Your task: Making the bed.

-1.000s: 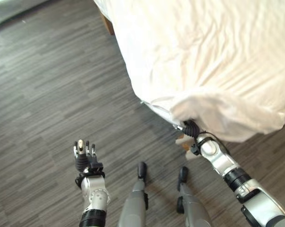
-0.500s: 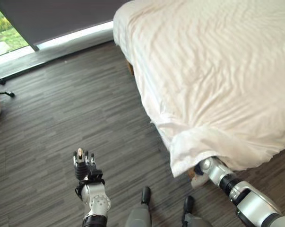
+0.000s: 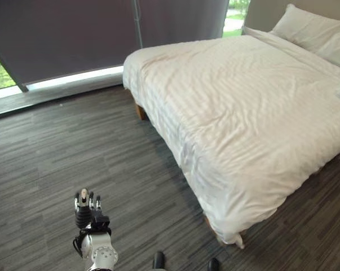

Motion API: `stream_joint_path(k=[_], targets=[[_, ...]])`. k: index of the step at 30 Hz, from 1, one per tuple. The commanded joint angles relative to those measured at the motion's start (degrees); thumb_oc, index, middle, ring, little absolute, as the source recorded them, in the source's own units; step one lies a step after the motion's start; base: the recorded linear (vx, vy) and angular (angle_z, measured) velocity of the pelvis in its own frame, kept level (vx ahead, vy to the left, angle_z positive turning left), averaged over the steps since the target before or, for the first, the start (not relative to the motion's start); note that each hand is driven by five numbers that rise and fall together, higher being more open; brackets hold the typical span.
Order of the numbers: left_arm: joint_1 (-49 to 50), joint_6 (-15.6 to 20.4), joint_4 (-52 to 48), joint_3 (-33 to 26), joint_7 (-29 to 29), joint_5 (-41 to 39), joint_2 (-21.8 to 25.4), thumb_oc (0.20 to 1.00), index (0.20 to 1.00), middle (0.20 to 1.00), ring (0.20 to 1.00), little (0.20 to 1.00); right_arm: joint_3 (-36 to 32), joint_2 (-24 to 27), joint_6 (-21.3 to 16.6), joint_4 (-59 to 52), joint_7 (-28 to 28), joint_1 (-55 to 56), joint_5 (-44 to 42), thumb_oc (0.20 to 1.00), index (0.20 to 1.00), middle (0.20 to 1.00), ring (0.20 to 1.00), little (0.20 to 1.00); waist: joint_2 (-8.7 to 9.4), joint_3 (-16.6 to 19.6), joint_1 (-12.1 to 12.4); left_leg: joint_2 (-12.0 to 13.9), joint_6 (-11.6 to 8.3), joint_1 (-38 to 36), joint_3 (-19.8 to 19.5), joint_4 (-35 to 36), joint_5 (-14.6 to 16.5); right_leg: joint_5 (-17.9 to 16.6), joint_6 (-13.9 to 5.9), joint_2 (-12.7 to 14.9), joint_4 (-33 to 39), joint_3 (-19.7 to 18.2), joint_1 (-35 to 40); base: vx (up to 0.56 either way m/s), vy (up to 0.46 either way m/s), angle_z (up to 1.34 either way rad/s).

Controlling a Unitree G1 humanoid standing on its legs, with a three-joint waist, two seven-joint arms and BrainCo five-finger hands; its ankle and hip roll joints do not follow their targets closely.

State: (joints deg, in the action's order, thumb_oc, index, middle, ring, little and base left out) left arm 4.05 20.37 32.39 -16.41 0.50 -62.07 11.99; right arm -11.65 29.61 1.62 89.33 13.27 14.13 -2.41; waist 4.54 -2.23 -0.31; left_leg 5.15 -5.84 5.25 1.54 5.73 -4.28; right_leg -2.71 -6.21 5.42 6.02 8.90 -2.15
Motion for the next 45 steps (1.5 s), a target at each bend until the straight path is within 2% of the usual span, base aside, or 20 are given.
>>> stream_joint_path(k=[1, 2, 4, 5, 6, 7, 8, 9, 10, 11, 12, 13, 17, 18, 20, 22, 26, 29, 37, 45], targets=[[-3.26, 1.03, -2.75, -1.35, 0.52, 3.78, 2.24, 1.000, 1.000, 1.000, 1.000, 1.000, -2.10, 7.57, -1.27, 2.72, -8.27, -6.18, -4.94, 1.000, 1.000, 1.000, 1.000, 1.000, -1.14, -4.23, 0.42, -4.28, 4.41, -5.14, 1.76, -0.73, 3.77, 0.13, -2.19, 3.53, -4.07, -1.79, 1.72, -0.02, 0.000, -0.21], [-2.86, 1.80, -2.90, -2.09, -1.15, 4.06, 1.94, 1.000, 1.000, 1.000, 1.000, 1.000, -7.06, 11.06, -4.81, -7.30, -14.45, -8.29, -10.87, 1.000, 1.000, 1.000, 1.000, 1.000, -1.77, -4.88, -0.61, -4.23, 4.33, -4.97, 2.49, -0.73, 4.07, -0.05, -2.36, 3.47, -3.63, -2.69, 1.33, -0.02, -0.001, -0.17], [-2.90, 2.55, -3.42, -2.68, -1.56, 3.68, 1.56, 1.000, 1.000, 1.000, 1.000, 1.000, -7.82, 10.64, -5.81, -14.31, -15.43, -8.19, -12.68, 1.000, 1.000, 1.000, 1.000, 1.000, -2.06, -5.01, -1.08, -4.18, 4.27, -4.33, 3.10, -0.73, 3.78, -0.63, -2.41, 3.42, -3.42, -3.46, 0.26, -0.07, 0.024, -0.33], [-2.42, 4.14, -4.87, -3.62, -2.33, 2.39, 0.48, 1.000, 1.000, 1.000, 1.000, 1.000, -14.48, 8.52, -10.67, -35.92, -20.13, -7.99, -22.83, 1.000, 1.000, 1.000, 1.000, 1.000, -3.02, -5.96, -2.63, -4.17, 4.30, -3.55, 4.34, -0.73, 3.42, -1.60, -2.46, 3.34, -3.02, -4.87, -1.38, -0.06, 0.043, -0.48], [-2.41, 4.13, -4.86, -3.51, -2.35, 2.41, 0.53, 1.000, 1.000, 1.000, 1.000, 1.000, -14.67, 8.29, -10.45, -36.34, -20.30, -7.70, -22.72, 1.000, 1.000, 1.000, 1.000, 1.000, -3.02, -5.73, -2.46, -4.15, 4.26, -3.61, 4.32, -0.73, 3.84, -1.34, -2.54, 3.31, -2.88, -4.95, -1.29, -0.06, 0.046, -0.33], [-2.32, 4.99, -4.76, -3.58, -2.46, 1.49, -0.27, 1.000, 1.000, 1.000, 1.000, 1.000, -15.23, 5.04, -15.15, -46.30, -20.97, -9.23, -27.97, 1.000, 1.000, 1.000, 1.000, 1.000, -3.68, -6.16, -2.93, -4.11, 4.29, -3.23, 5.05, -0.73, 3.43, -1.98, -2.38, 3.29, -2.37, -5.69, -1.94, 0.03, 0.016, -0.41], [-2.34, 4.99, -4.72, -3.57, -2.45, 1.49, -0.21, 1.000, 1.000, 1.000, 1.000, 1.000, -15.28, 4.86, -15.01, -46.57, -21.12, -9.12, -27.86, 1.000, 1.000, 1.000, 1.000, 1.000, -3.65, -5.96, -2.87, -4.11, 4.25, -3.28, 5.00, -0.73, 3.82, -1.74, -2.46, 3.28, -2.21, -5.75, -1.84, 0.00, 0.022, -0.39], [-2.12, 4.78, -5.16, -3.30, -2.82, 1.58, -0.95, 1.000, 1.000, 1.000, 1.000, 1.000, -14.89, 1.44, -16.57, -58.26, -22.59, -9.72, -27.70, 1.000, 1.000, 1.000, 1.000, 1.000, -4.01, -6.17, -3.14, -4.19, 4.31, -3.16, 5.49, -0.73, 3.95, -2.12, -2.45, 3.30, -1.73, -6.20, -2.11, 0.02, 0.010, -0.33], [-2.11, 4.78, -5.16, -3.28, -2.82, 1.58, -0.94, 1.000, 1.000, 1.000, 1.000, 1.000, -14.90, 1.42, -16.55, -58.30, -22.61, -9.69, -27.68, 1.000, 1.000, 1.000, 1.000, 1.000, -4.00, -6.16, -3.12, -4.19, 4.32, -3.16, 5.50, -0.73, 3.95, -2.12, -2.45, 3.30, -1.73, -6.21, -2.11, -0.06, 0.013, 0.05], [-2.53, 5.15, -6.70, -1.74, -2.92, 1.06, -2.00, 1.000, 1.000, 1.000, 1.000, 1.000, -8.80, -4.24, -20.68, -71.76, -18.52, -13.21, -33.06, 0.762, 0.762, 0.762, 0.762, 0.762, -4.83, -7.14, -2.74, -4.33, 4.33, -2.41, 6.01, -0.73, 3.47, -2.63, -2.28, 3.42, -1.39, -6.80, -3.08, -0.07, 0.004, 0.05], [-2.40, 4.93, -7.27, -1.41, -2.73, 1.22, -2.17, 1.000, 1.000, 1.000, 1.000, 1.000, -6.25, -4.85, -20.37, -75.81, -15.98, -13.66, -33.40, 0.322, 0.322, 0.322, 0.322, 0.322, -4.82, -7.35, -2.55, -4.40, 4.31, -2.14, 6.15, -0.73, 3.45, -2.72, -2.23, 3.43, -1.39, -6.94, -3.39, -0.07, 0.004, -0.04], [-2.30, 4.90, -7.34, -1.52, -2.75, 1.26, -2.18, 1.000, 1.000, 1.000, 1.000, 1.000, -6.19, -4.96, -20.21, -76.11, -15.99, -13.52, -33.36, 0.200, 0.200, 0.200, 0.200, 0.200, -4.78, -7.27, -2.61, -4.40, 4.32, -2.10, 6.19, -0.73, 3.45, -2.72, -2.23, 3.43, -1.41, -6.99, -3.46, -0.02, -0.004, -0.32], [-1.00, 3.42, -9.25, 0.90, 1.98, -0.25, -3.21, 1.000, 1.000, 1.000, 1.000, 1.000, 10.07, -1.87, -15.50, -83.55, -0.53, -13.39, -36.76, 0.200, 0.200, 0.200, 0.200, 0.200, -5.33, -8.93, -0.74, -4.69, 4.01, -0.38, 5.39, -0.73, 2.18, -3.14, -1.92, 3.59, -1.53, -6.28, -4.67, -0.07, -0.025, 0.06], [-0.92, 3.43, -9.23, 0.80, 2.09, -0.32, -3.27, 1.000, 1.000, 1.000, 1.000, 1.000, 10.19, -1.77, -15.57, -83.37, -0.39, -13.48, -36.87, 0.200, 0.200, 0.200, 0.200, 0.200, -5.39, -8.87, -0.95, -4.70, 4.00, -0.34, 5.29, -0.73, 2.18, -3.10, -1.92, 3.60, -1.53, -6.17, -4.66, -0.07, -0.014, 0.22], [-0.21, 2.22, -8.44, 2.43, 4.84, -0.69, -3.29, 1.000, 1.000, 1.000, 1.000, 1.000, 20.57, 2.45, -11.98, -83.38, 5.87, -16.50, -33.66, 0.200, 0.200, 0.200, 0.200, 0.200, -6.24, -9.66, 0.37, -5.10, 3.92, 0.59, 4.71, -0.73, 1.68, -3.42, -1.96, 3.98, -1.52, -5.44, -5.27, -0.07, -0.003, 0.05], [-0.37, 2.02, -8.16, 3.31, 5.38, -0.74, -3.39, 1.000, 1.000, 1.000, 1.000, 1.000, 23.62, 2.90, -11.69, -83.16, 7.04, -18.69, -32.63, 0.200, 0.200, 0.200, 0.200, 0.200, -6.59, -10.02, 0.70, -5.25, 3.94, 0.83, 4.56, -0.73, 1.53, -3.55, -1.97, 4.07, -1.47, -5.27, -5.39, -0.04, 0.006, 0.10], [-1.80, 2.15, -6.26, 6.70, 5.64, -1.67, -3.80, 1.000, 1.000, 1.000, 1.000, 1.000, 37.03, 0.39, -11.02, -78.65, 8.09, -32.09, -30.11, 0.200, 0.200, 0.200, 0.200, 0.200, -8.37, -11.92, 2.61, -5.46, 3.87, 2.40, 4.57, -0.73, 0.75, -4.30, -1.92, 4.42, -1.23, -5.18, -6.94, -0.07, 0.026, 0.01], [-2.70, 2.02, -6.14, 8.44, 5.57, -1.59, -3.76, 1.000, 1.000, 1.000, 1.000, 1.000, 41.78, -0.61, -10.89, -76.93, 7.89, -38.32, -28.37, 0.200, 0.200, 0.200, 0.200, 0.200, -9.08, -13.20, 3.55, -5.47, 3.87, 3.81, 4.43, -0.73, 0.23, -4.66, -1.81, 4.29, -1.28, -5.39, -8.36, -0.08, 0.007, 0.02], [-5.15, 2.08, -4.39, 13.81, 4.36, -1.30, -3.66, 1.000, 1.000, 1.000, 1.000, 1.000, 45.90, -6.45, -11.39, -63.52, 1.73, -53.06, -27.17, 0.200, 0.200, 0.200, 0.200, 0.200, -10.75, -15.93, 6.40, -5.43, 3.60, 7.01, 4.16, -0.73, -1.27, -5.62, -1.51, 4.24, -1.28, -5.54, -11.14, -0.06, -0.004, -0.01], [-4.96, 1.22, -4.19, 15.80, 3.84, -1.79, -3.63, 1.000, 1.000, 1.000, 1.000, 1.000, 39.88, -6.51, -9.90, -40.26, -3.67, -58.61, -24.35, 0.200, 0.200, 0.200, 0.200, 0.200, -13.30, -18.20, 8.51, -6.00, 3.46, 9.65, 3.38, -0.73, -2.21, -6.25, -1.46, 4.44, -1.36, -5.29, -13.27, -0.04, 0.007, 0.08]])
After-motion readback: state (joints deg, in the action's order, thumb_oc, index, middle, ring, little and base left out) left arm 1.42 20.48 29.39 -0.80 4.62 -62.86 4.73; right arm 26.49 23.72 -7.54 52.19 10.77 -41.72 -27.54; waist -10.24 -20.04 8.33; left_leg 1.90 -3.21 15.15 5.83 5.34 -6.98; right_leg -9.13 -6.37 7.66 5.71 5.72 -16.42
